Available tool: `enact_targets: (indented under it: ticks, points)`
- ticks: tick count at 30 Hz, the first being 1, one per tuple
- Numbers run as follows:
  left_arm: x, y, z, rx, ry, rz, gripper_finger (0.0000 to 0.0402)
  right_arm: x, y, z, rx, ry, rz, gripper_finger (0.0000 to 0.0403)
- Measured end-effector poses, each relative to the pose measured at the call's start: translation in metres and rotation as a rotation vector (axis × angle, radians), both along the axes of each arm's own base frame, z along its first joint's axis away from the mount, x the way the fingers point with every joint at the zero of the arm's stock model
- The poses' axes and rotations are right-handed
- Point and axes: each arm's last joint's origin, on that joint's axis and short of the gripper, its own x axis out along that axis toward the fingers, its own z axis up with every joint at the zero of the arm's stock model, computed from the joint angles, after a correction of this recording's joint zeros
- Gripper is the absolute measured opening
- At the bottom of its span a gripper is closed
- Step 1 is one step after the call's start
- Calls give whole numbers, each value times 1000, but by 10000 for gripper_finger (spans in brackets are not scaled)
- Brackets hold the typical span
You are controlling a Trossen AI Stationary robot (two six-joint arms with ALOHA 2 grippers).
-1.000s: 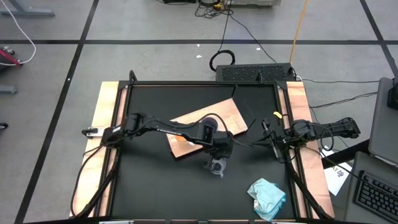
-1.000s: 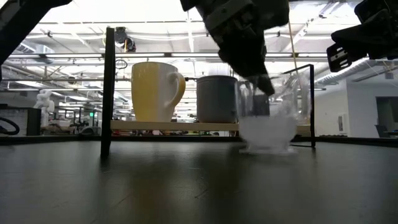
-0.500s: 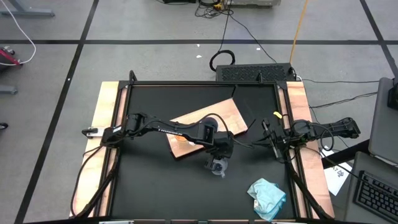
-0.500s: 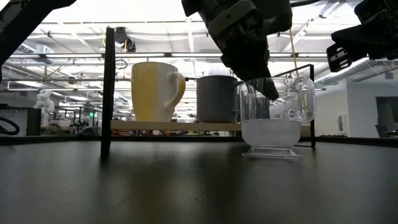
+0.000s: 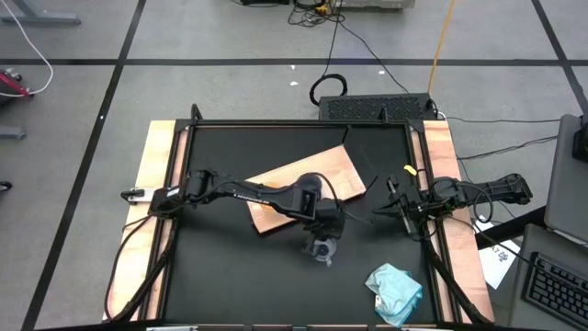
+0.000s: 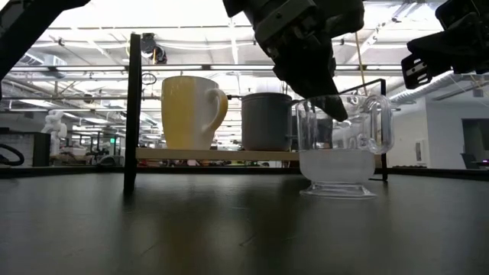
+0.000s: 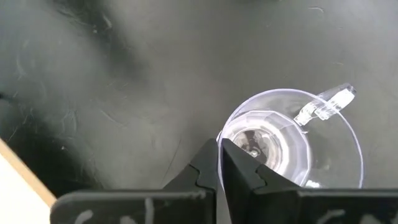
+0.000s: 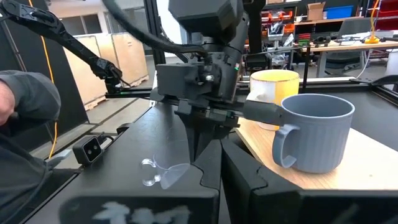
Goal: Stack small to large cups/mugs on shelf
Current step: Put the transparent mug on the shelf
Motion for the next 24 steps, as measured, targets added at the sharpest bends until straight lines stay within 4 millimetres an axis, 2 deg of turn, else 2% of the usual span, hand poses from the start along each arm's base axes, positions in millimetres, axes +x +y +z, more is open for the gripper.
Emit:
enact_targets:
  ticks: [11, 15, 24]
  points:
    - [-1, -5, -3, 28, 8, 2, 17, 0, 0, 0, 0, 1, 0, 0]
    - [-1, -5, -5, 36, 17, 3, 55, 0, 0, 0, 0, 1, 0, 0]
    - [-2, -11, -4, 52, 13, 1, 172, 0, 0, 0, 0, 1, 1, 0]
